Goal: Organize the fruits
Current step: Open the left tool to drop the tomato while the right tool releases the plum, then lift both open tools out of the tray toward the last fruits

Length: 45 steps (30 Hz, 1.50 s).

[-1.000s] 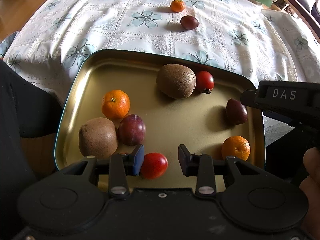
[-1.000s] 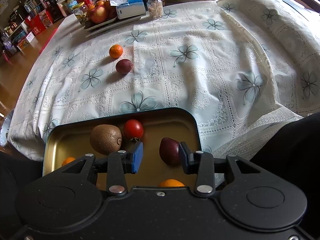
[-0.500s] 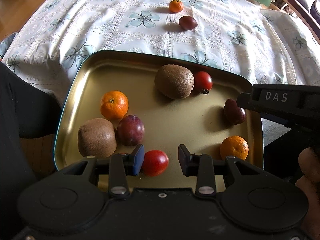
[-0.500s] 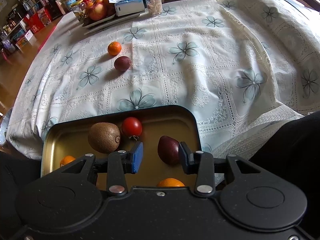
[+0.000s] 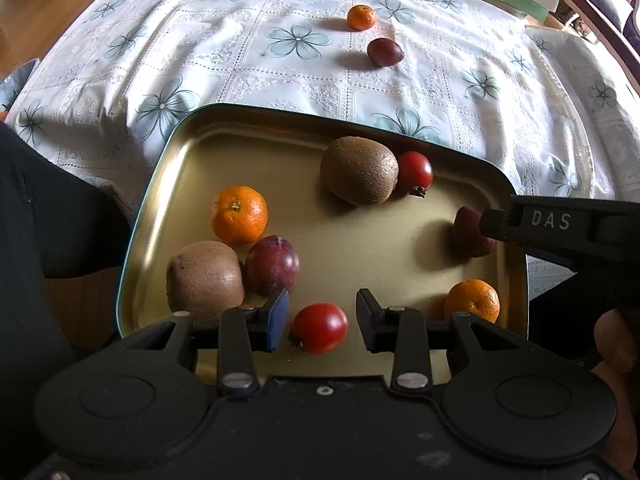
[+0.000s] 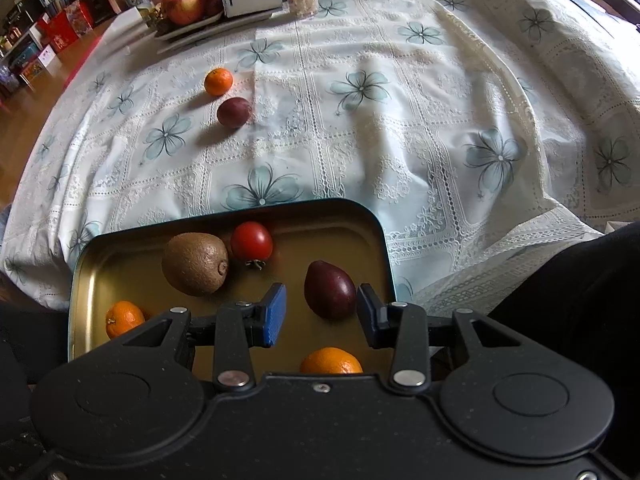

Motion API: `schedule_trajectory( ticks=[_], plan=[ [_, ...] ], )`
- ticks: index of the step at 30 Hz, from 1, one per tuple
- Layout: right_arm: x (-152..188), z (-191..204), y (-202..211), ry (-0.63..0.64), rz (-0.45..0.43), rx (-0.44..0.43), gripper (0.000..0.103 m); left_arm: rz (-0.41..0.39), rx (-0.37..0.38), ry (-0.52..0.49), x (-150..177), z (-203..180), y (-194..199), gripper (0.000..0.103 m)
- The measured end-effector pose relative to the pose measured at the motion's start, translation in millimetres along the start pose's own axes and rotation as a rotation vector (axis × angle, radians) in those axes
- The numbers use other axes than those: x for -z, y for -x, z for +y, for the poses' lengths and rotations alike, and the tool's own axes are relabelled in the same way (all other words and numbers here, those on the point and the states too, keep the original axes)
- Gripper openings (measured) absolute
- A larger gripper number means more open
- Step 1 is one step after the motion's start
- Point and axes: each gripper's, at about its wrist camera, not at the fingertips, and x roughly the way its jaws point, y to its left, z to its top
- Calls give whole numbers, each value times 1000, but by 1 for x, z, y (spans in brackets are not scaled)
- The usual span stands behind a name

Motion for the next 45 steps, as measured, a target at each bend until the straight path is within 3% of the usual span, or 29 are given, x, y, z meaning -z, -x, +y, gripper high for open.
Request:
schedule_trajectory(
  ticks=[9, 19, 31, 45],
  plan=[
    [0, 4, 5, 19, 6, 12, 48, -12, -5, 11, -8, 14, 1, 36],
    [-17, 1, 0, -25, 88, -22, 48, -28, -34, -30, -36, 23, -7, 36],
    [-56, 5, -21, -21, 165, -15, 48, -106, -66, -92, -102, 25, -2, 36],
    [-117, 26, -52, 13, 162, 60, 48, -67, -97, -121, -187, 21, -34, 37]
  ],
)
